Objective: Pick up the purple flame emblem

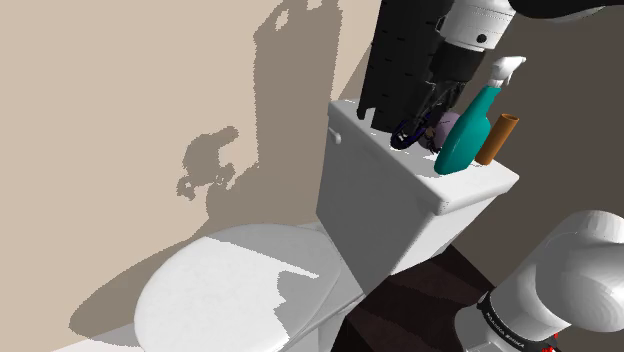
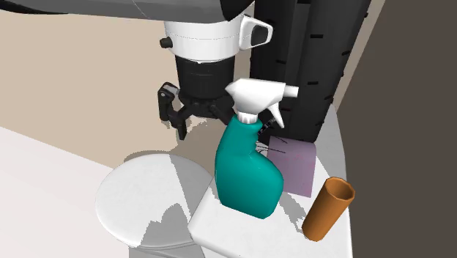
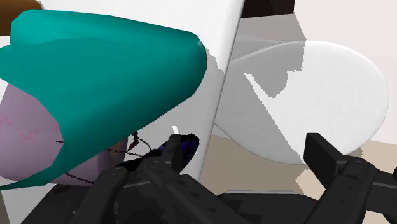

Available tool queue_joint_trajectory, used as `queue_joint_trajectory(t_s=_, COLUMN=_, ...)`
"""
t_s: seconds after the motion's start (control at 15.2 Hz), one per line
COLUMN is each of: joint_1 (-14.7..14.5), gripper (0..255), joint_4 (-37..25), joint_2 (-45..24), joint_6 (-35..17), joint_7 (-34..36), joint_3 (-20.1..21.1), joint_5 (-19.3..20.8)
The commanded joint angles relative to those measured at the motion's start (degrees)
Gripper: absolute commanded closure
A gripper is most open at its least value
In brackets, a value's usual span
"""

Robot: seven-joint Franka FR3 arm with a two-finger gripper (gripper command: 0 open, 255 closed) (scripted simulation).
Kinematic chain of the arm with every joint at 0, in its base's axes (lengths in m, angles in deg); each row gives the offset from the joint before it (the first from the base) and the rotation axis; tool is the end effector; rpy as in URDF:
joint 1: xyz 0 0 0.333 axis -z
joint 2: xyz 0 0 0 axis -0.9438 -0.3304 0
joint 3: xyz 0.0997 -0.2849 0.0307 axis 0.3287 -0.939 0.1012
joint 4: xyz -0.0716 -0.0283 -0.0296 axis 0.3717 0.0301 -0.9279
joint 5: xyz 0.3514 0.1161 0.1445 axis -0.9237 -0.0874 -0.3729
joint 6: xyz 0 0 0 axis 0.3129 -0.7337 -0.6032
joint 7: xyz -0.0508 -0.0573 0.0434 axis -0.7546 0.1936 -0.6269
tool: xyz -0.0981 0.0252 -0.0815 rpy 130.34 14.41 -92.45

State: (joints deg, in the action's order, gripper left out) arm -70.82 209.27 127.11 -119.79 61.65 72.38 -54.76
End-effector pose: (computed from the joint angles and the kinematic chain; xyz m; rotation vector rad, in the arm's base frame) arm 0.3410 0.0374 0.5613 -3.0794 0.0354 -0.1139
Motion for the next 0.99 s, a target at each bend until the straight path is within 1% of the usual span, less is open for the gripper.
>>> queue_joint_trajectory(t_s=0.0, joint_1=0.00, gripper=0, joint_4=0.00, joint_2=0.00, joint_6=0.00, joint_7=0.00, joint_3=0.00, joint_5=0.00)
queue_joint_trajectory(t_s=0.33, joint_1=4.11, gripper=0, joint_4=-6.17, joint_2=-2.94, joint_6=2.34, joint_7=4.04, joint_3=-9.27, joint_5=-7.64)
queue_joint_trajectory(t_s=0.66, joint_1=8.03, gripper=0, joint_4=-9.36, joint_2=-4.75, joint_6=3.93, joint_7=8.31, joint_3=-18.82, joint_5=-15.44)
queue_joint_trajectory(t_s=0.73, joint_1=8.27, gripper=0, joint_4=-9.45, joint_2=-4.83, joint_6=4.00, joint_7=8.60, joint_3=-19.44, joint_5=-15.93)
queue_joint_trajectory(t_s=0.92, joint_1=8.54, gripper=0, joint_4=-6.77, joint_2=-4.23, joint_6=2.14, joint_7=7.70, joint_3=-19.41, joint_5=-15.86)
